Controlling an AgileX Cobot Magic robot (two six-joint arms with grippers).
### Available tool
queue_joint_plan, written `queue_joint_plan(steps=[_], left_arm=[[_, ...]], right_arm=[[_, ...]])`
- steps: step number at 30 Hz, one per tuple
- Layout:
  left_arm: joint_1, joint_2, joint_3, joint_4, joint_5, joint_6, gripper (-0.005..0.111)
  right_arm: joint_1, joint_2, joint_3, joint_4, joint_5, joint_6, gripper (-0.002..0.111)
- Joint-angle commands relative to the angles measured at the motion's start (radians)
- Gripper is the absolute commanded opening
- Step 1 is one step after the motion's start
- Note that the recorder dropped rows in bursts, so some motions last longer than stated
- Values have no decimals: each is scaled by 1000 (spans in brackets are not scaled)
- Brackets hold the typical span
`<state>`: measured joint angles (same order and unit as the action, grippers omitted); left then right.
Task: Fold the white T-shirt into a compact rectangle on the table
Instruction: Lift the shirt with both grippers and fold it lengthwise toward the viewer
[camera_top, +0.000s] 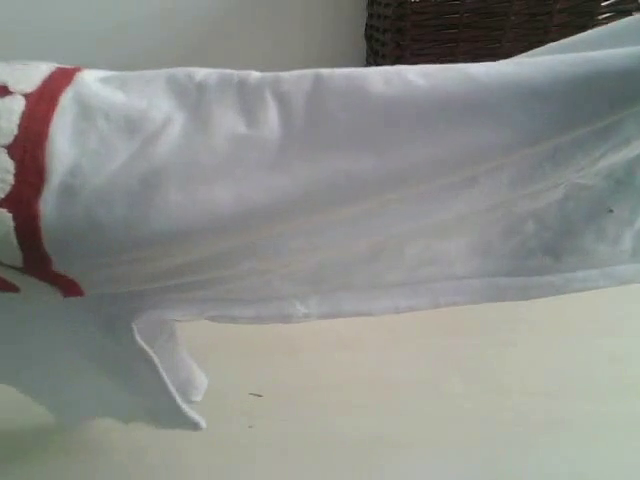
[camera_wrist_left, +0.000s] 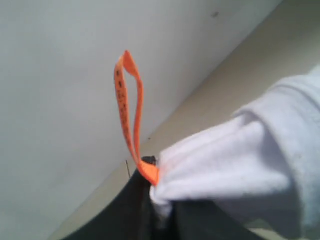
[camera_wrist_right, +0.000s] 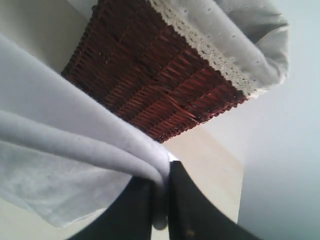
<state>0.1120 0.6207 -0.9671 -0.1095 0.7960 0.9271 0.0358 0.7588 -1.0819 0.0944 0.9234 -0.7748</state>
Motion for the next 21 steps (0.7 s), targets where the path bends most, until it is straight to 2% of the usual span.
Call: queue_joint_plan(steps=[1,7,13,18,21], left_arm=[[5,-62,-36,5,-5,-20,0],[5,-63,-36,7,42,-26,0],[5,53,94,-6,32,-67,0],[5,241,214,-6,-129,55,0],[5,391,249,-4,-318,124,0]], right_arm=[[-1,-69,-18,1,0,41,0],[-1,-77,-17,1,27,49,0],[-1,70,97,-8,103,67,0],[-1,285,196,-64,-4,11,0],[-1,440,216,-102,-166,11,0]])
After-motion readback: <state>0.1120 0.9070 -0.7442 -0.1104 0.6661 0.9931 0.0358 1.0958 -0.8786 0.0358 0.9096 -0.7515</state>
